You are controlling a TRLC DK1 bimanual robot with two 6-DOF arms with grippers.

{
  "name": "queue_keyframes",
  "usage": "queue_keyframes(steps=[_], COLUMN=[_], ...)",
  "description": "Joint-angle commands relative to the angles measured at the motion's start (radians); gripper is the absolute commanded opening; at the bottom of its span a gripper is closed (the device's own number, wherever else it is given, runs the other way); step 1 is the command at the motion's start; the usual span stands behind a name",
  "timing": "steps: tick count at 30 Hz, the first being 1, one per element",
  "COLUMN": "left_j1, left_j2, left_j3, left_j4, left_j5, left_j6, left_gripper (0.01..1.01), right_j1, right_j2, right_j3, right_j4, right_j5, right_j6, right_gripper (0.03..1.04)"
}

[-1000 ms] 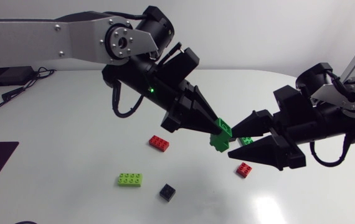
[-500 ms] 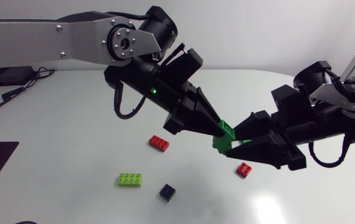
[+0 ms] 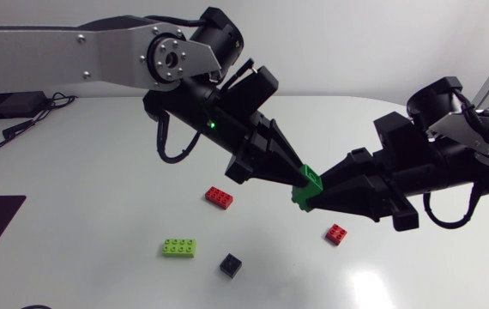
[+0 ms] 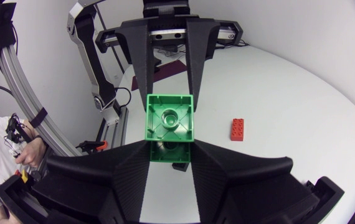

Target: Separate the duplo bricks

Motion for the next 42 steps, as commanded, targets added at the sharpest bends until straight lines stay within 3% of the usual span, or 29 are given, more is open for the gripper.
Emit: queue_keyframes(steps=[1, 8, 16, 23, 26, 28, 35, 42], left_j1=[-0.013, -0.013, -0.013, -0.015, 0.020, 0.037, 0.005, -0.022], left_j2=[0.009, 0.003, 0.000, -0.014, -0.017, -0.009, 0.032, 0.092], left_j3=[0.036, 0.032, 0.038, 0.043, 0.078, 0.105, 0.147, -0.020], left_j4=[0.007, 0.007, 0.007, 0.009, 0.012, -0.024, -0.244, -0.261], left_j5=[0.022, 0.022, 0.031, 0.026, -0.026, -0.112, -0.580, -1.109], left_j6=[-0.016, -0.019, -0.037, -0.036, -0.030, 0.002, 0.326, 0.553], left_gripper=[0.252, 0.252, 0.252, 0.252, 0.252, 0.252, 0.252, 0.251], right_j1=[0.018, 0.029, 0.093, 0.073, 0.034, 0.015, -0.019, -0.019], right_j2=[-0.015, -0.028, -0.092, -0.098, -0.104, -0.117, -0.140, -0.161], right_j3=[-0.030, -0.042, -0.116, -0.127, -0.127, -0.127, -0.128, -0.131], right_j4=[0.007, 0.016, 0.116, 0.110, 0.104, 0.090, 0.039, 0.036], right_j5=[0.003, 0.021, 0.153, 0.158, 0.156, 0.155, 0.156, 0.172], right_j6=[0.021, 0.021, 0.068, 0.068, 0.062, 0.055, 0.012, 0.012], right_gripper=[0.26, 0.26, 0.26, 0.26, 0.26, 0.26, 0.26, 0.26])
